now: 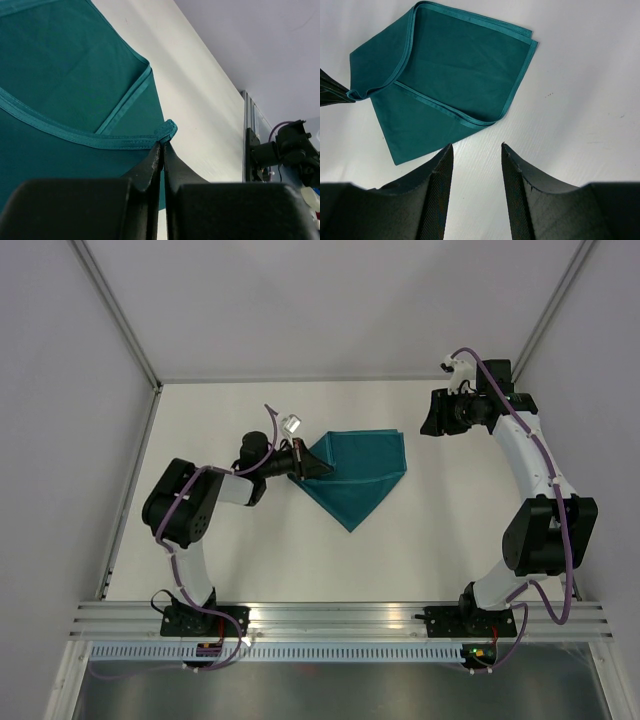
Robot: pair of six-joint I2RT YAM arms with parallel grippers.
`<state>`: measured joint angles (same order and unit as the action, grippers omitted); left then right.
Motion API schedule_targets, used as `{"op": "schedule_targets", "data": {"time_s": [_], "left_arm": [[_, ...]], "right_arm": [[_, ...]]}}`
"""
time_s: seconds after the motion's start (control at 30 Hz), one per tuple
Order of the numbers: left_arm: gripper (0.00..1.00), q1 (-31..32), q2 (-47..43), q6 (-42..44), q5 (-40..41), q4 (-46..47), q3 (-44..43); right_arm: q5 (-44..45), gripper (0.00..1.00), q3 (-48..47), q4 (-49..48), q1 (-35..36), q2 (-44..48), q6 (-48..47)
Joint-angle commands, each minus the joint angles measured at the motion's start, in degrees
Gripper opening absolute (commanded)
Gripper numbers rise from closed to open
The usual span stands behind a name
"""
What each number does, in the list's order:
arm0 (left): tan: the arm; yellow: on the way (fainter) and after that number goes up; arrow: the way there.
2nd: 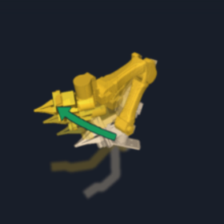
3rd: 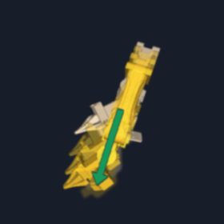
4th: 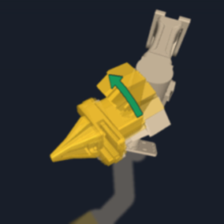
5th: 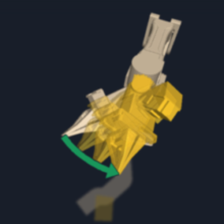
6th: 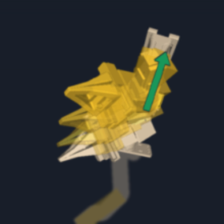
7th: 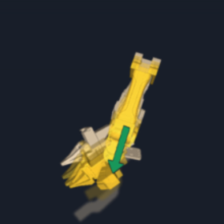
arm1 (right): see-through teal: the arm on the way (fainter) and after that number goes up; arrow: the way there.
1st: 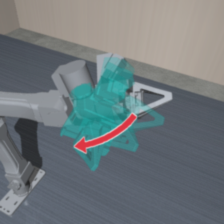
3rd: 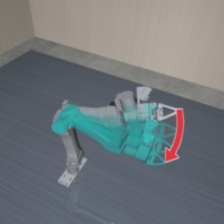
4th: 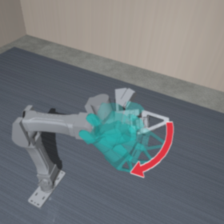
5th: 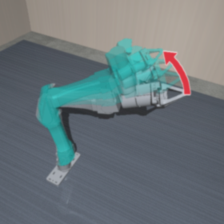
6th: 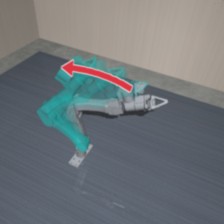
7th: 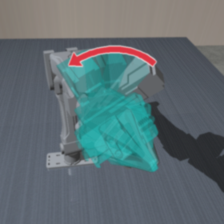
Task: Fold the napkin, place the utensils inside, and roll it up
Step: Fold the napkin at the center of the board.
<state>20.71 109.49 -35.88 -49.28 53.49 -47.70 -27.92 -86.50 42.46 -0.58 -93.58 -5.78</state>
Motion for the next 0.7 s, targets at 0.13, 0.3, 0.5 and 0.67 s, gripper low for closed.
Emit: {"op": "schedule_targets", "data": {"time_s": [0.13,0.3,0.5,0.67], "left_arm": [[0.07,2.14,0.81,5.38,-4.51,1.97,2.09],[0.07,4.6,0.99,7.31,-4.43,0.65,2.88],[0.07,6.44,1.77,8.37,-4.07,0.12,3.93],[0.07,7.76,2.13,10.3,-3.55,-2.86,3.67]], "right_arm": [[0.76,0.49,-0.34,-0.71,0.23,0.42,-0.2],[1.2,0.49,-0.16,-0.88,0.23,0.33,-0.28],[1.64,0.49,0.19,-1.24,1.9,0.15,-0.28],[1.91,0.49,0.37,-1.32,2.16,0.07,-0.37]]}}
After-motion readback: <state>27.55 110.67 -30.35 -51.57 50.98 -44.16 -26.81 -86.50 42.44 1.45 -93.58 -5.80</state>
